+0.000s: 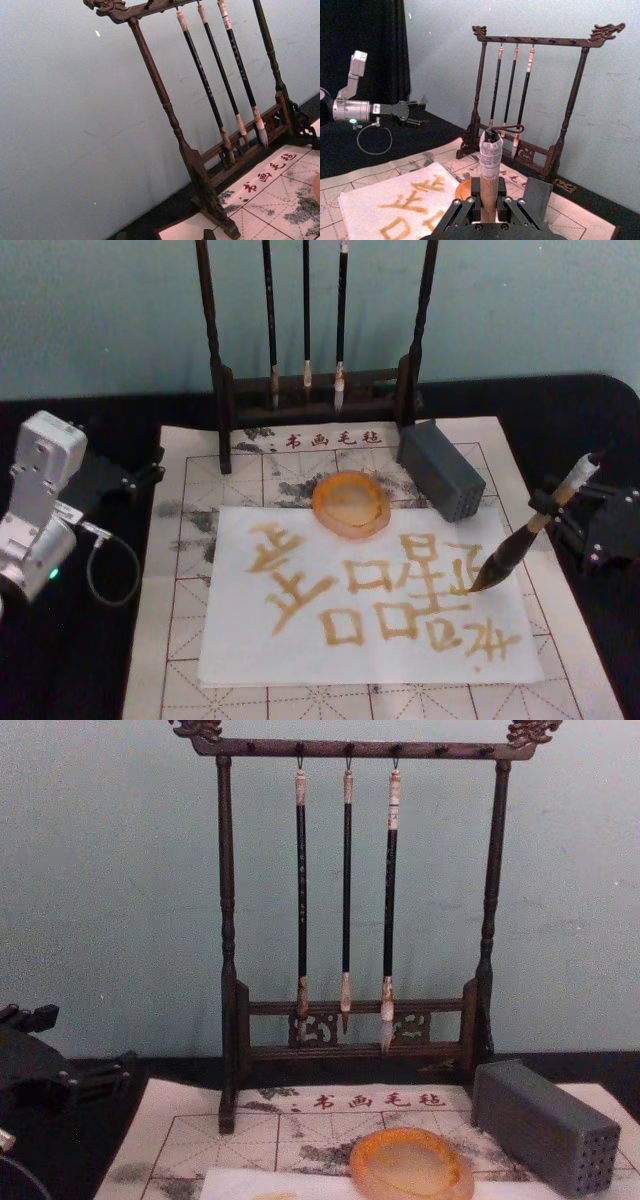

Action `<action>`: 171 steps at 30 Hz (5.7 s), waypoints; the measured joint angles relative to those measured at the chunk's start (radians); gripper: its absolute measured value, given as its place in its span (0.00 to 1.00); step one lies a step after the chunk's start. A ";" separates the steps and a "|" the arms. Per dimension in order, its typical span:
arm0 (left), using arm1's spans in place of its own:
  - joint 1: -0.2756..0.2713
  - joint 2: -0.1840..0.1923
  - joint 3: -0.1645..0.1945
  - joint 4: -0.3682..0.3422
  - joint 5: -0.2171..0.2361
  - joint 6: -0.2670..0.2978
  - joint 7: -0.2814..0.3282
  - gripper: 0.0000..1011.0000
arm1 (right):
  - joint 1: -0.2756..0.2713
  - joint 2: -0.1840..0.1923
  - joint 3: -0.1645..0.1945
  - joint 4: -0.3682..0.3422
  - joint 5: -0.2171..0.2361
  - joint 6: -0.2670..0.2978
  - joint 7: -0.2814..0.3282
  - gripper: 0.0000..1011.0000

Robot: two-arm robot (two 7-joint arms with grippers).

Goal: Pick up the brush from the inkstone, write on the paper, then place the brush back to its original position.

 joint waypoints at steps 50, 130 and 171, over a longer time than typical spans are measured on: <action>0.000 0.000 0.000 0.000 0.000 0.000 0.000 0.99 | 0.004 -0.054 0.090 -0.067 0.101 0.055 -0.041 0.19; 0.000 0.000 0.000 0.000 0.000 0.000 0.000 0.99 | 0.527 -0.421 -0.188 0.349 0.664 0.541 -0.737 0.19; 0.000 0.000 0.000 0.000 0.000 0.000 0.000 0.99 | 0.543 -0.402 -0.260 0.386 0.705 0.472 -0.773 0.19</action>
